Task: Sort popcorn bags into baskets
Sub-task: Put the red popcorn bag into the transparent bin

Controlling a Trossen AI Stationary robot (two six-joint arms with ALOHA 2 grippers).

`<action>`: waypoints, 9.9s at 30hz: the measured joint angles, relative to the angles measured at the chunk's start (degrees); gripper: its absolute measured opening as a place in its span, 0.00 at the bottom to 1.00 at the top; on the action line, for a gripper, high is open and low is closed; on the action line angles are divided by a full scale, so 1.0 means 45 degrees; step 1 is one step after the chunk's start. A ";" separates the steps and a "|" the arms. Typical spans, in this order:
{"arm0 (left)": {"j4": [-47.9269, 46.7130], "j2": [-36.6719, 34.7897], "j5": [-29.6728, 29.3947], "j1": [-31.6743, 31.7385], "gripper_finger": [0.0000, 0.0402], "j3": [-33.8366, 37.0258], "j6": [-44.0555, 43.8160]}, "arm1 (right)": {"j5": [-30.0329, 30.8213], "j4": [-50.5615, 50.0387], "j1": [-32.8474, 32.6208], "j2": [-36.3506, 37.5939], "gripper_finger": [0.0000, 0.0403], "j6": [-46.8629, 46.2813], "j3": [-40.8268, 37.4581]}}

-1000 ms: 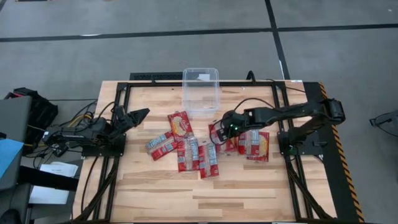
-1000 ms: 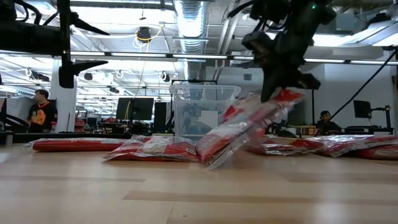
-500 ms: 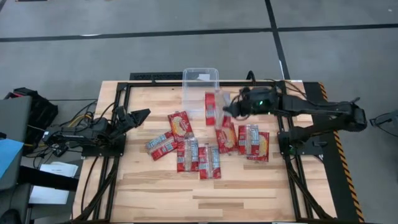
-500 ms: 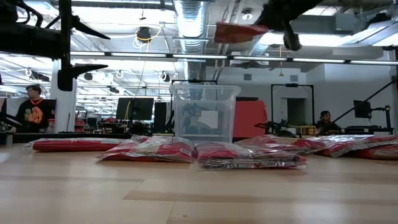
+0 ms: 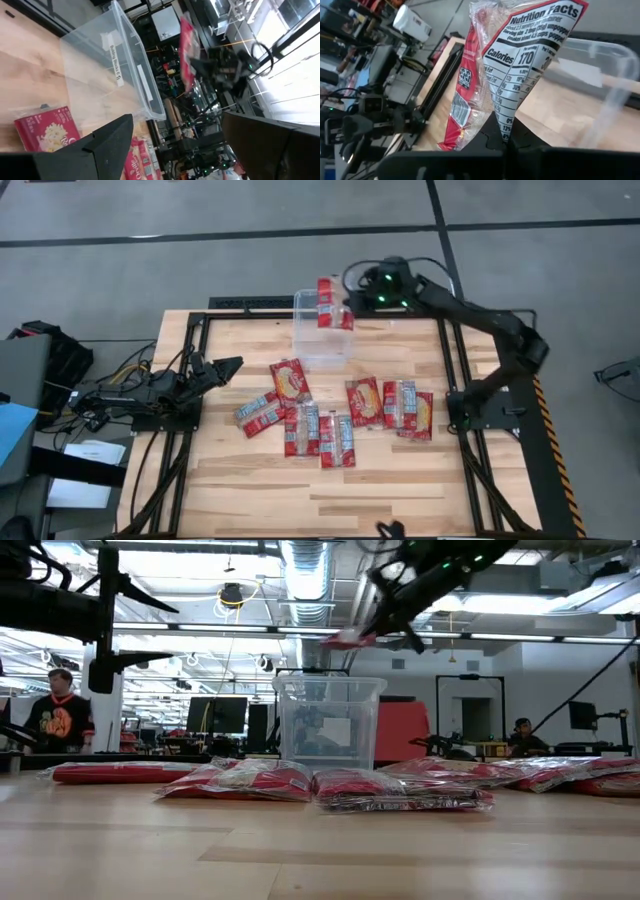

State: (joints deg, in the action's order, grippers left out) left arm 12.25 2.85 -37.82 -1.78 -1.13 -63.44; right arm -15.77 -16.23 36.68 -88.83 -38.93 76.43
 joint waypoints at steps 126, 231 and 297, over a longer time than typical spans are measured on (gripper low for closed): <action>-0.1978 0.0000 0.0354 -0.0005 0.73 0.0010 -0.0186 | 0.2479 -0.6698 -0.5067 0.3013 0.02 -0.1828 -0.0822; -0.1977 0.0005 0.0316 0.0000 0.73 0.0010 0.0248 | 0.4292 -0.4653 -0.4442 0.1716 0.54 -0.4474 -0.8787; -0.1982 0.0005 0.0679 -0.0005 0.73 0.0010 0.0826 | 0.2541 -0.6368 -0.0474 -0.6090 0.07 0.3336 0.6624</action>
State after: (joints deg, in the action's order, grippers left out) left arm 3.33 2.87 -34.77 -1.80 -1.08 -59.72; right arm -4.33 -44.88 34.54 -116.23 -23.92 106.24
